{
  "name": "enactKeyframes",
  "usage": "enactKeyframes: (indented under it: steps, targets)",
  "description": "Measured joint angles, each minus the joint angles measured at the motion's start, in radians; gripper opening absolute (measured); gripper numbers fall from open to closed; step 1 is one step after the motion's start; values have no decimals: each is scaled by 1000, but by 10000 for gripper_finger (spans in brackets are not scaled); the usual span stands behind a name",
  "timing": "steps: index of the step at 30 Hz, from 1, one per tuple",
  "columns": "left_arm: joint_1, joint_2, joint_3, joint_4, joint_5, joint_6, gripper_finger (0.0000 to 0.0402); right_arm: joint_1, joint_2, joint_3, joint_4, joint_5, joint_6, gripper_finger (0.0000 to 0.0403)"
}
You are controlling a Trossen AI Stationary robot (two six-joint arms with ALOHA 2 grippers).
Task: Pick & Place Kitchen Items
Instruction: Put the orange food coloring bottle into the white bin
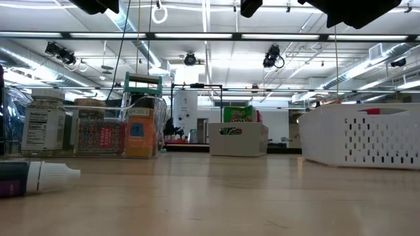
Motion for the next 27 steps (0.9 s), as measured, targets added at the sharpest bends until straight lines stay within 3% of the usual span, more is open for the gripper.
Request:
enactKeyframes:
  steps: [18,27]
  targets:
    - [-9,0,-1,-1,-10,-17,103,0,0,0,0,0,34,124]
    - [-31,0,-3,24,-83,8,109,-4,0,0,8,-7,50,97]
